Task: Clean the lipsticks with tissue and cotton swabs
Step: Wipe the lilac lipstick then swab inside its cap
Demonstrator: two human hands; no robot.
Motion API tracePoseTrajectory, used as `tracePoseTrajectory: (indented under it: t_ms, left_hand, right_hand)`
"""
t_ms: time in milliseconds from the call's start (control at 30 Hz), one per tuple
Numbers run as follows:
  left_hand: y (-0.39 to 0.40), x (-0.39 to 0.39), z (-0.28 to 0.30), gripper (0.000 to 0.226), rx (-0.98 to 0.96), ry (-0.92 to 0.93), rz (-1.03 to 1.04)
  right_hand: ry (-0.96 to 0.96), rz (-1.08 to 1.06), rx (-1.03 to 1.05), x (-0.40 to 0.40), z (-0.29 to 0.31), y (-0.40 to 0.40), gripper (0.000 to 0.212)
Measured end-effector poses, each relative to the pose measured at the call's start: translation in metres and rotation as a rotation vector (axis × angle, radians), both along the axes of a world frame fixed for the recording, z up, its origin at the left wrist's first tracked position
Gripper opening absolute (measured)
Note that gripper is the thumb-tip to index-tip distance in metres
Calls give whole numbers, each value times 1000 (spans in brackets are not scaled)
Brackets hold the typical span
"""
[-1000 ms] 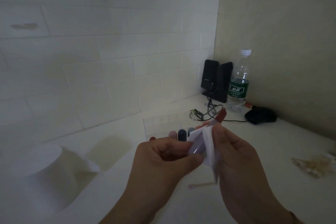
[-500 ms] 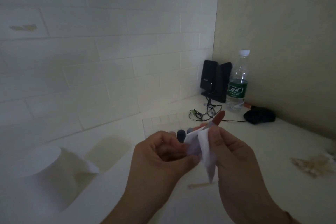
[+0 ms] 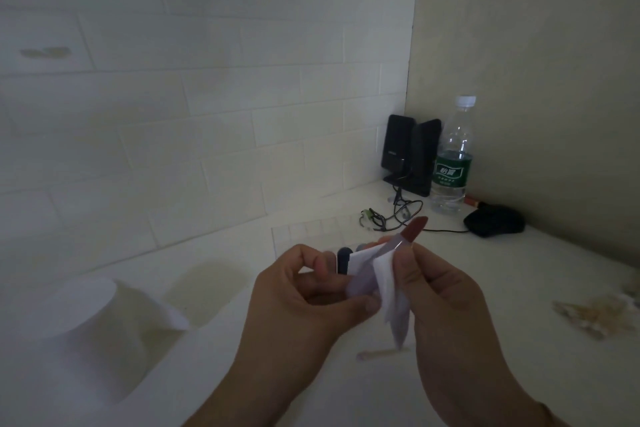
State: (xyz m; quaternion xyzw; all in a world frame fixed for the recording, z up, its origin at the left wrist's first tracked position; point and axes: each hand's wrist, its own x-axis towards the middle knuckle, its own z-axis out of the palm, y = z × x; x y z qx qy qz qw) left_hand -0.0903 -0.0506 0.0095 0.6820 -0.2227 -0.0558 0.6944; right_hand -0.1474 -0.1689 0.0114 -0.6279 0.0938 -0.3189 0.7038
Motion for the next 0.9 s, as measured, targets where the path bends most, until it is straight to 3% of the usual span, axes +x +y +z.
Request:
tracePoseTrajectory:
  t_ms: [167, 367, 500, 600, 767, 900]
  left_hand:
    - [0, 2, -4, 46, 18, -103, 94]
    - [-1, -4, 4, 39, -93, 103, -181]
    - [1, -1, 4, 54, -115, 121, -150]
    - [1, 0, -2, 46, 30, -33, 14]
    - [1, 3, -11, 35, 201, -518, 247]
    - [2, 4, -12, 19, 316, -611, 277]
  right_hand:
    - [-12, 54, -109, -1, 2, 4, 51]
    - [-43, 43, -3, -4, 3, 2, 40]
    - [-78, 72, -3, -5, 3, 3, 36]
    - [-56, 102, 13, -4, 0, 3, 33]
    - [-10, 78, -7, -1, -6, 5, 19]
    - [55, 5, -57, 0, -13, 8, 33]
